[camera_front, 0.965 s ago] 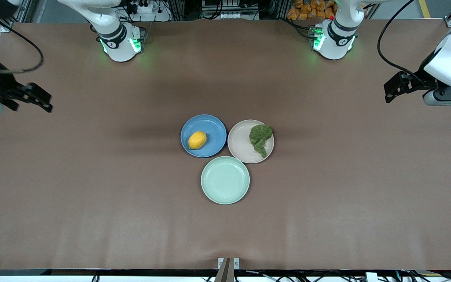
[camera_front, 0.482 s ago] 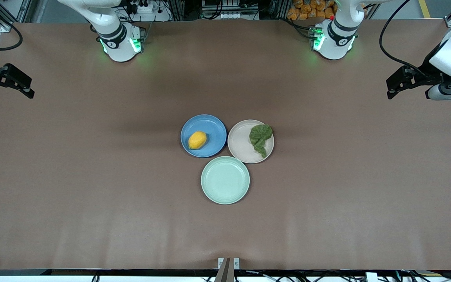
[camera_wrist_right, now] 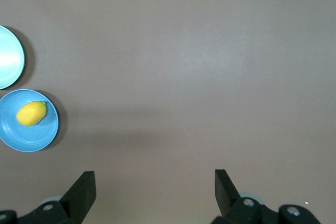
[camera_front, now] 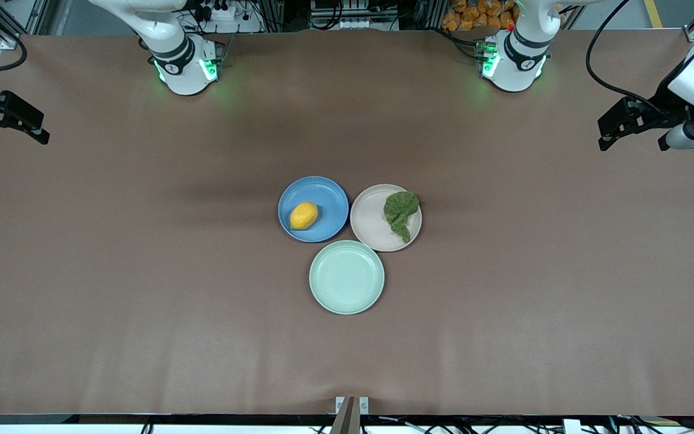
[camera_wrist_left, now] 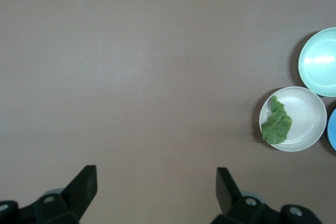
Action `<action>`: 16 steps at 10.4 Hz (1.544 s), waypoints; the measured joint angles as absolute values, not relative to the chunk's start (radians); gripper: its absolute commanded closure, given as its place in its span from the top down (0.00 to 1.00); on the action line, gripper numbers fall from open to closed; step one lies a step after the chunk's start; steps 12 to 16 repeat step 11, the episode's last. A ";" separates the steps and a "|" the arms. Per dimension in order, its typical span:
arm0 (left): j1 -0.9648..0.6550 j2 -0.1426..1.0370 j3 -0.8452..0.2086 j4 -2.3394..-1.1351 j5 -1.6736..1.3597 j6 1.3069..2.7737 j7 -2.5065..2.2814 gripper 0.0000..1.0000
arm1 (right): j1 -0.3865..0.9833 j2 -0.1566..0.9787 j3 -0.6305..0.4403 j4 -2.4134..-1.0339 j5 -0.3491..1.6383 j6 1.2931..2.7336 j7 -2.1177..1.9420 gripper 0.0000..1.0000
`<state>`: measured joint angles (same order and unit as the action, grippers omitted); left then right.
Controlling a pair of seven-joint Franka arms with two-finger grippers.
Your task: Place lemon and lettuce in plates
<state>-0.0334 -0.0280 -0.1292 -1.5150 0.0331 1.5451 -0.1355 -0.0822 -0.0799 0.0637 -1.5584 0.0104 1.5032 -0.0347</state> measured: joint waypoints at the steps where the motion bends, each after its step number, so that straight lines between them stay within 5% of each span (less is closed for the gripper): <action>1: -0.031 -0.028 -0.128 -1.515 0.033 1.544 -0.135 1.00 | -0.083 -0.084 0.061 -1.556 0.014 1.497 -0.037 1.00; 16: -0.027 -0.028 -0.128 -1.515 0.032 1.532 -0.135 1.00 | -0.083 -0.087 0.057 -1.556 0.015 1.501 -0.044 1.00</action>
